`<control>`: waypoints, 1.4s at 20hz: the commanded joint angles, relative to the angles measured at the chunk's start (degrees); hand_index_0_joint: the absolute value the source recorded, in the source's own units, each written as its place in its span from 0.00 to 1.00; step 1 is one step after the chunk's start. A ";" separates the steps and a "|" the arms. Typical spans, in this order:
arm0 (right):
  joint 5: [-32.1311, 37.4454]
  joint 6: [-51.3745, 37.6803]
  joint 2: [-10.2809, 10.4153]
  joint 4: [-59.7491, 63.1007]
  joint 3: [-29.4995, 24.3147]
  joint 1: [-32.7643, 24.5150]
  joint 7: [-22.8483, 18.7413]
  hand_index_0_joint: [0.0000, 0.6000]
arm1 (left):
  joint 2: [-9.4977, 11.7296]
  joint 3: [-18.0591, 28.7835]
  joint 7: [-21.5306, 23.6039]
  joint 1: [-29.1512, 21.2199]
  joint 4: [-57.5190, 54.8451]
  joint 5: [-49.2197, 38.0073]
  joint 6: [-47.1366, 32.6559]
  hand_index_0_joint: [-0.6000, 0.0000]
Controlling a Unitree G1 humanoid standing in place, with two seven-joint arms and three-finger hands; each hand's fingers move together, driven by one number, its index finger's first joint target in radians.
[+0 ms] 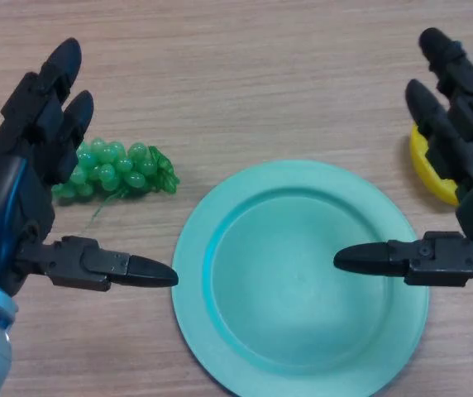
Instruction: Pick up the green grapes and place it on the plate
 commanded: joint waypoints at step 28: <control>1.54 -7.45 -0.54 -4.91 -3.53 0.70 0.08 0.00 | 10.76 1.24 1.59 -21.54 50.00 15.53 -38.87 1.00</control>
